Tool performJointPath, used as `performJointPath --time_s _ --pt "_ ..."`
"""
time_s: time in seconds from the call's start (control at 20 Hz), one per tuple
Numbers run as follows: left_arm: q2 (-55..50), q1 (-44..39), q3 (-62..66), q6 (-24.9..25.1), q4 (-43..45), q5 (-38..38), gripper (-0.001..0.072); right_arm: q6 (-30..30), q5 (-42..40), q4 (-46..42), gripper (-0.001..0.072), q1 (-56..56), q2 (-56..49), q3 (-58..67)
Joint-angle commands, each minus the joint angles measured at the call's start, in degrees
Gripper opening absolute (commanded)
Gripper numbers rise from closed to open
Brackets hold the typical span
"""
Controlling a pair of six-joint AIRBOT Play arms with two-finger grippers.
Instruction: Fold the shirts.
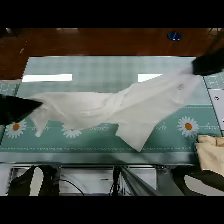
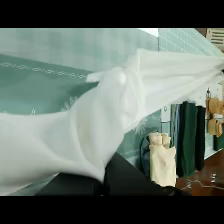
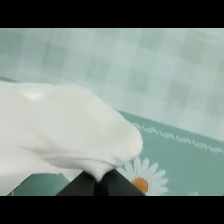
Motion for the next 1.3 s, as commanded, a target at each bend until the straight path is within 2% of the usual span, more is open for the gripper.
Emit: performJointPath --time_s 0.0,0.05,0.2,0.25,0.45,0.7,0.8,0.95,1.05,1.1,1.15,1.2,1.25 --pt "-7.4 -4.9 -14.8 6.5 2.1 16.6 0.0029 -2.3 -13.8 -1.6 0.0024 2.7 -12.3 -1.2" --pt "-11.6 -5.4 -14.6 10.5 1.7 19.5 0.0029 -2.7 -18.3 -1.6 0.0024 2.6 -14.5 -1.2" --pt "-24.9 -5.2 -11.6 25.6 -7.2 27.1 0.0029 -3.1 -30.4 2.9 0.0023 2.3 -19.2 -1.2" --pt "-29.5 -5.2 -9.8 28.4 -8.8 28.4 0.0029 -3.1 -33.6 3.9 0.0024 2.4 -20.3 -1.2" --pt "-44.6 -3.1 -0.2 30.0 -9.6 29.7 0.0029 -3.1 -42.2 5.7 0.0024 2.4 -23.9 -1.2" --pt "-55.5 -1.2 10.7 33.8 -9.5 30.8 0.0032 -2.6 -48.4 7.3 0.0024 2.4 -27.3 -1.2" --pt "-58.4 -1.7 12.7 36.8 -9.5 30.2 0.0036 -2.2 -47.9 9.5 0.0025 2.4 -28.5 -1.2" --pt "-61.3 -3.7 12.8 37.0 -9.5 28.0 0.0089 -2.2 -42.8 14.6 0.0028 2.4 -30.5 -1.2" --pt "-62.2 -4.3 12.9 36.9 -9.6 26.7 0.0092 -2.2 -41.0 16.9 0.003 2.4 -31.0 -1.2" --pt "-62.1 -4.0 13.0 36.9 -10.1 25.7 0.0093 -2.2 -41.0 17.7 0.0085 2.4 -30.9 -1.2" --pt "-62.0 -3.3 14.0 37.0 -10.9 23.6 0.0255 -2.2 -41.0 18.8 0.0191 2.4 -30.4 -1.2" --pt "-62.0 -2.0 16.1 36.4 -11.9 20.6 0.0714 -2.2 -41.0 19.3 0.0293 2.3 -29.3 -1.2" --pt "-62.0 0.2 19.5 34.6 -12.1 16.2 0.072 -2.2 -40.8 18.5 0.0403 2.3 -27.5 -0.7"
